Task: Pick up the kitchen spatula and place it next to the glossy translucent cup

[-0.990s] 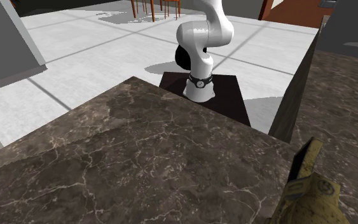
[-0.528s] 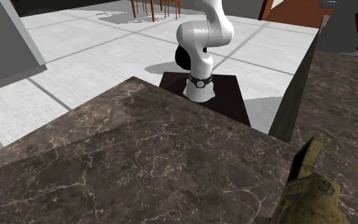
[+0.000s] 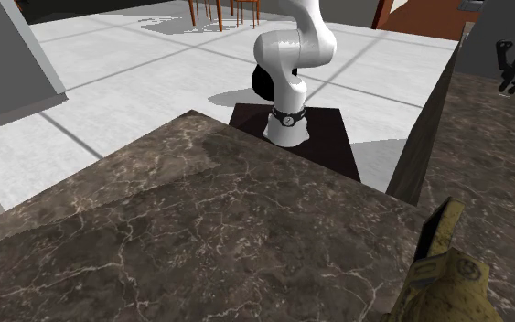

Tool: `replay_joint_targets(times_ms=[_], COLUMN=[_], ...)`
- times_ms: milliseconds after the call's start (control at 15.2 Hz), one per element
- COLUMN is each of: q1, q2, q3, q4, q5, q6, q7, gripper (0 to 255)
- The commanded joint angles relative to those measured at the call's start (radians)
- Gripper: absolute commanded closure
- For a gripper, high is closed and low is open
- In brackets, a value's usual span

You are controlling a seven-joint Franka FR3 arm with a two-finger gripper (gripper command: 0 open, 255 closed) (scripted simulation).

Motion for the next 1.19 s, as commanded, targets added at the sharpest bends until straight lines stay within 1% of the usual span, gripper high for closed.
replay_joint_targets(times_ms=[0,594,1122], q1=[-0.001,-0.003,-0.006], q2=[0.012,0.059,0.123], q3=[0.007,0.03,0.049], q4=[-0.017,-0.106,-0.169], q5=[-0.008,-0.043,-0.101], q6=[0.025,0.146,0.248], q7=[0.008,0.041,0.09], gripper=[255,255,255])
